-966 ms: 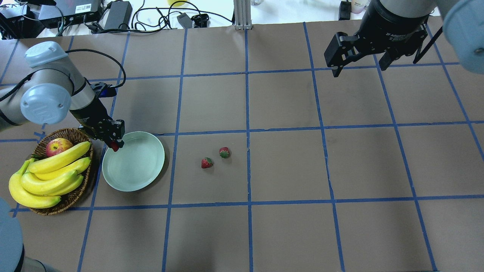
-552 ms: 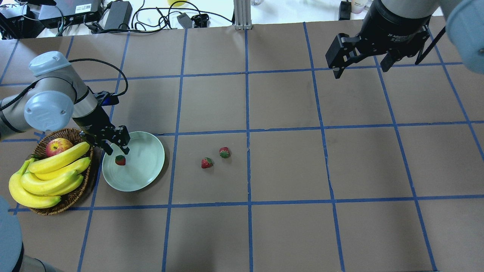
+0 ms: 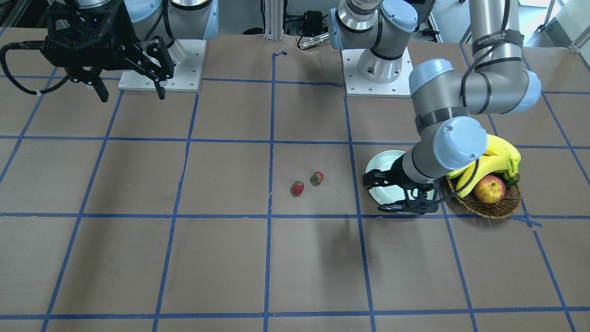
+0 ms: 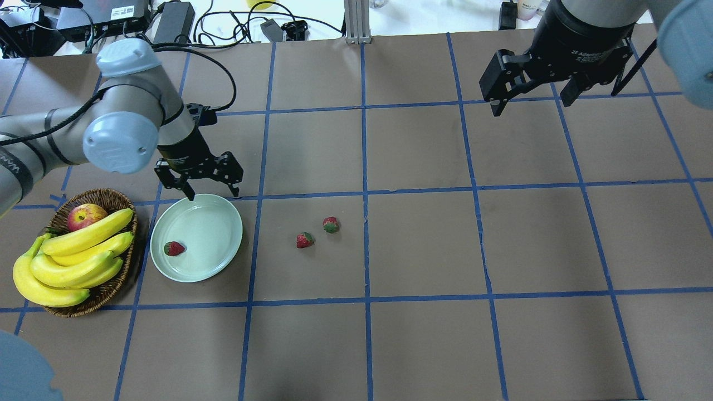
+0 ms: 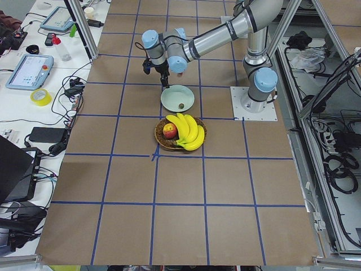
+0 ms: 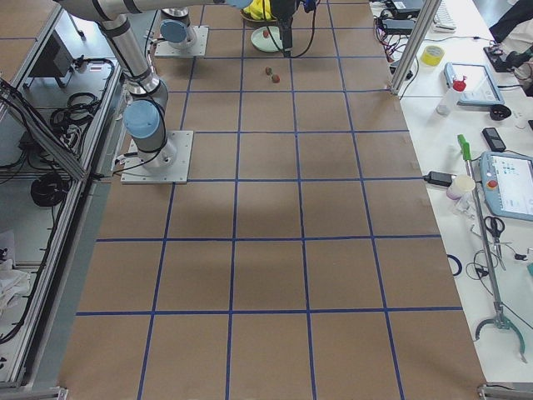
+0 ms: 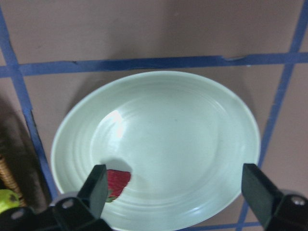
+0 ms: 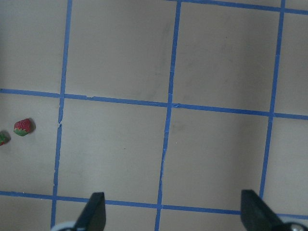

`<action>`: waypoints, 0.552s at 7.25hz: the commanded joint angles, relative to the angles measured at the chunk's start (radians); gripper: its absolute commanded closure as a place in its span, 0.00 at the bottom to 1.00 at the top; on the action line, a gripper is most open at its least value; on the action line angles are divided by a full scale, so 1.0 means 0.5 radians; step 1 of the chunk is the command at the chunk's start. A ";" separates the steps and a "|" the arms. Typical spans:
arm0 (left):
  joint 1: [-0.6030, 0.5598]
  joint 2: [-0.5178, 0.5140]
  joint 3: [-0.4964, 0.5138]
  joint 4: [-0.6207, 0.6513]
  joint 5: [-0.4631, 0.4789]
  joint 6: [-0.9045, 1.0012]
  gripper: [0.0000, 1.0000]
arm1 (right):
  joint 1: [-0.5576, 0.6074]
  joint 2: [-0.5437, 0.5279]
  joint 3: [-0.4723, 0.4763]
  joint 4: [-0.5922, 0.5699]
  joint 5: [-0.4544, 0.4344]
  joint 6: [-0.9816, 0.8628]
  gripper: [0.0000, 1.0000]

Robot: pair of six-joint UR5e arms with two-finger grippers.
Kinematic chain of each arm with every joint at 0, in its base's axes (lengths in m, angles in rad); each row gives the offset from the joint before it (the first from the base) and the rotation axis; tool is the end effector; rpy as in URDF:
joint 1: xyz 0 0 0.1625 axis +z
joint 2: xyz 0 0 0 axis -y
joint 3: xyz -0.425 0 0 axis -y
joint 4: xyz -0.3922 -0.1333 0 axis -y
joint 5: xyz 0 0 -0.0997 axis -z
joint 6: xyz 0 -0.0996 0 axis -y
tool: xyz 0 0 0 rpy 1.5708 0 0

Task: Collect all strawberries into plate
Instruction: 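Return the left gripper to the cluster and grasp a second strawberry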

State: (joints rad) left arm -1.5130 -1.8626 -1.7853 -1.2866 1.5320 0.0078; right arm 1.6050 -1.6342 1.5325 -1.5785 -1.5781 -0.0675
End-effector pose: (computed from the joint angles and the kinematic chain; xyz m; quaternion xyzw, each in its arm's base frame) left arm -0.1057 -0.5476 0.2603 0.0270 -0.9933 -0.1101 0.0229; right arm 0.1487 -0.4684 0.5383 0.0506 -0.9972 0.0546 0.0046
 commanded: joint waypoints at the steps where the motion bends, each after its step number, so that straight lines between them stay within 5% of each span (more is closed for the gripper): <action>1: -0.320 0.001 -0.013 0.057 -0.051 -0.246 0.00 | 0.002 -0.002 -0.003 0.000 0.002 0.000 0.00; 4: -0.468 -0.033 -0.049 0.140 -0.051 0.087 0.00 | 0.002 -0.002 -0.003 0.000 0.002 0.000 0.00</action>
State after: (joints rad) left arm -1.7292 -1.8708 -1.7994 -1.2401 1.5058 -0.0444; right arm 1.6060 -1.6352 1.5313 -1.5784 -1.5770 -0.0675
